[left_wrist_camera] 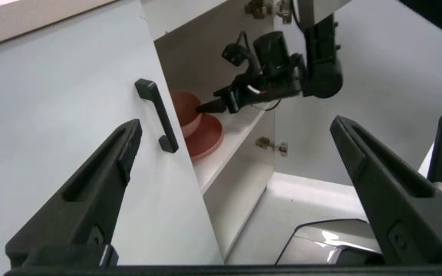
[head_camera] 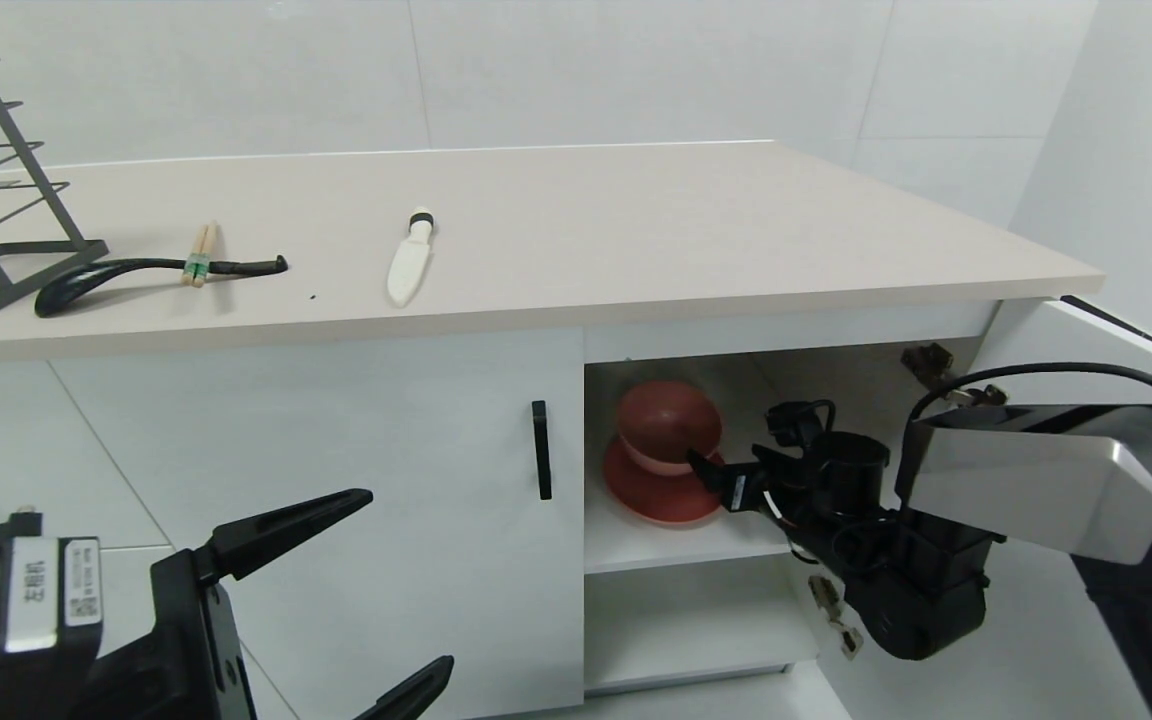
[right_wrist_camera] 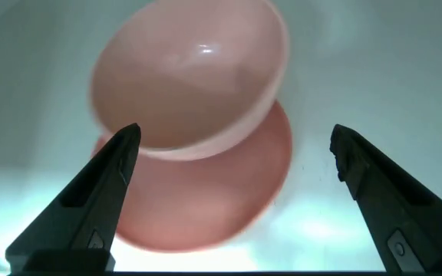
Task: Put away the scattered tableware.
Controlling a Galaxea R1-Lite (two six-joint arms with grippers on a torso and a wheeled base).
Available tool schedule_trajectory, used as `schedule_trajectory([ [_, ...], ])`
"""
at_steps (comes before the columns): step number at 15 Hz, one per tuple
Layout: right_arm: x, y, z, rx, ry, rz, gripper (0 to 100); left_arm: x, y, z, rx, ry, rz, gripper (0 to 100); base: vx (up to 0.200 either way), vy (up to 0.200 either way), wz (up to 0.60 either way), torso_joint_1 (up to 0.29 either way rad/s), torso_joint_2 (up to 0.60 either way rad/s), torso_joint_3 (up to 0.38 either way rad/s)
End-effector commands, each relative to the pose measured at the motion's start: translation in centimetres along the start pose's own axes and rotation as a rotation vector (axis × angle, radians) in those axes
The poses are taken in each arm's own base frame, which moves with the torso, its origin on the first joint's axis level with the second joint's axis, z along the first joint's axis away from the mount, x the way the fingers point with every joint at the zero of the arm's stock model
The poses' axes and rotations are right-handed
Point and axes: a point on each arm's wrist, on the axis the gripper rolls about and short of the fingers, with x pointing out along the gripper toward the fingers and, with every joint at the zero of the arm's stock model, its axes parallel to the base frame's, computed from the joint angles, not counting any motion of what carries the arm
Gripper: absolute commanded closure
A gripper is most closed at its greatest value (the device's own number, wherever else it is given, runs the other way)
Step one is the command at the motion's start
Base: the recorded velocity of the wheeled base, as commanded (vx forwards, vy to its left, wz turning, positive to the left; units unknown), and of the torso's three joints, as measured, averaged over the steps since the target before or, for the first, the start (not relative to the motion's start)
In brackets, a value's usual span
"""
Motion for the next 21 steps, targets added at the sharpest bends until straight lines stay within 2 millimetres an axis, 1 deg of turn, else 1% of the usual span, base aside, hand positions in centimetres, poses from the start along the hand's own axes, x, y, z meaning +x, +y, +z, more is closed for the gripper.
schedule_trajectory([
  [1,-2.3,0.7,1.9,-0.002,-0.018,0.012,0,0.0,0.0,0.0,0.0,0.002,0.001,0,0.0,0.0,0.0,0.0,0.0,0.0],
  [4,-4.0,0.8,2.5,-0.007,-0.026,0.01,0,0.0,0.0,0.0,0.0,0.002,0.0,0,0.0,0.0,0.0,0.0,0.0,0.0],
  [5,-4.0,0.8,2.5,-0.007,-0.026,0.01,0,0.0,0.0,0.0,0.0,0.002,0.0,0,0.0,0.0,0.0,0.0,0.0,0.0],
  [6,-7.3,0.9,2.4,-0.028,0.028,0.002,0,0.0,0.0,0.0,0.0,0.0,0.001,0,0.0,0.0,0.0,0.0,0.0,0.0],
  [7,-9.7,1.5,2.7,-0.056,0.056,0.016,0,0.0,0.0,0.0,0.0,0.0,0.0,0,0.0,0.0,0.0,0.0,0.0,0.0],
  [9,-14.2,2.6,4.3,-0.067,0.042,0.047,0,0.0,0.0,0.0,0.0,-0.001,0.0,0,0.0,0.0,0.0,0.0,0.0,0.0],
  [10,-17.0,3.0,4.8,-0.076,0.037,0.063,0,0.0,0.0,0.0,0.001,-0.004,0.001,0,0.0,0.0,0.0,0.0,0.0,0.0],
  [11,-18.9,3.3,5.2,-0.083,0.022,0.059,0,0.0,0.0,0.0,0.0,-0.003,0.0,0,0.0,0.0,0.0,0.0,0.0,0.0],
  [12,-20.5,3.6,5.9,-0.085,-0.019,0.061,0,0.0,0.0,0.0,0.0,-0.001,0.0,0,0.0,0.0,0.0,0.0,0.0,0.0],
  [13,-21.6,4.0,7.2,-0.078,-0.101,0.067,0,0.0,0.0,0.0,0.0,0.0,0.001,0,0.0,0.0,0.0,0.0,0.0,0.0],
  [14,-22.8,4.2,8.4,-0.072,-0.179,0.075,0,0.0,0.0,0.0,0.0,0.002,0.0,0,0.0,0.0,0.0,0.0,0.0,0.0],
  [15,-23.6,4.2,9.1,-0.079,-0.229,0.079,0,0.0,0.0,0.0,0.0,0.002,0.001,0,0.0,0.0,0.0,0.0,0.0,0.0],
  [16,-25.0,4.3,10.2,-0.113,-0.304,0.08,0,0.0,0.0,0.0,0.0,0.002,0.0,0,0.0,0.0,0.0,0.0,0.0,0.0],
  [17,-25.8,4.2,10.6,-0.124,-0.329,0.081,0,0.0,0.0,0.0,0.0,0.002,0.0,0,0.0,0.0,0.0,0.0,0.0,0.0],
  [18,-27.6,4.1,11.1,-0.122,-0.354,0.086,0,0.0,0.0,0.0,0.0,0.0,0.001,0,0.0,0.0,0.0,0.0,0.0,0.0],
  [19,-28.9,4.0,11.2,-0.122,-0.356,0.087,0,0.0,0.0,0.0,0.0,0.002,0.001,0,0.0,0.0,0.0,0.0,0.0,0.0],
  [20,-29.9,3.8,11.0,-0.124,-0.344,0.085,0,0.0,0.0,0.0,0.0,0.002,0.0,0,0.0,0.0,0.0,0.0,0.0,0.0],
  [21,-31.5,3.4,10.5,-0.127,-0.32,0.082,0,0.0,0.0,0.0,-0.001,0.003,-0.001,0,0.0,0.0,0.0,0.0,0.0,0.0],
])
